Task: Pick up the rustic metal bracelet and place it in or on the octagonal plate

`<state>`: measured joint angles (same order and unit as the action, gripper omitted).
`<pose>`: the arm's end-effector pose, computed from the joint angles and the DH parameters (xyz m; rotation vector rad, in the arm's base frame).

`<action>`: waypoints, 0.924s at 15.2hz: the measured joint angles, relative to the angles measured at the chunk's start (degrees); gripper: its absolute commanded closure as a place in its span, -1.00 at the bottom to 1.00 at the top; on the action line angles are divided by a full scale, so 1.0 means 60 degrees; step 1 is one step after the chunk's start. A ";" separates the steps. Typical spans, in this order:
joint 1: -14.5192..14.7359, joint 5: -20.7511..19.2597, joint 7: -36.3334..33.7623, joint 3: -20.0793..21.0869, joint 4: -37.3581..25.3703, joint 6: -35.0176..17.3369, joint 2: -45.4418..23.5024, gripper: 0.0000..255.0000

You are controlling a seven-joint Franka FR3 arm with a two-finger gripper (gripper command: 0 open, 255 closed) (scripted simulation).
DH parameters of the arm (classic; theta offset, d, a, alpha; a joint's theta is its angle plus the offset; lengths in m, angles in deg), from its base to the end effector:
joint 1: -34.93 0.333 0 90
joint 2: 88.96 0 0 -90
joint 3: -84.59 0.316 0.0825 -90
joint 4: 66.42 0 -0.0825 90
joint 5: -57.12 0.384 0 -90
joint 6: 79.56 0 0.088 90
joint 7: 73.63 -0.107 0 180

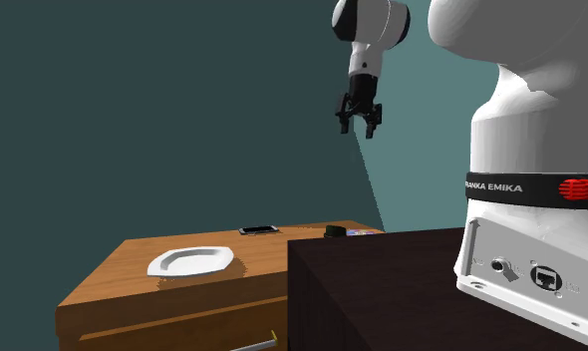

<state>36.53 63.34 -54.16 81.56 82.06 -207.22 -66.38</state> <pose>0.4056 -0.0064 0.3939 -3.0162 -0.3844 -0.0735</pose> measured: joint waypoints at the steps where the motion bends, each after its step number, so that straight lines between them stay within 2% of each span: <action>1: 0.0037 0.0083 0.0129 -0.0046 -0.0030 -0.0358 -0.0381 -1.00; 5: 0.0194 0.0549 0.0775 -0.0241 -0.0081 -0.1771 -0.1826 -1.00; 10: 0.0374 0.1506 0.1781 -0.0333 -0.0917 -0.3071 -0.3974 -1.00; 14: 0.0300 0.2440 0.2715 -0.0147 -0.1765 -0.3879 -0.5666 -1.00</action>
<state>38.33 77.98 -37.87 80.68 71.47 -230.49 -100.37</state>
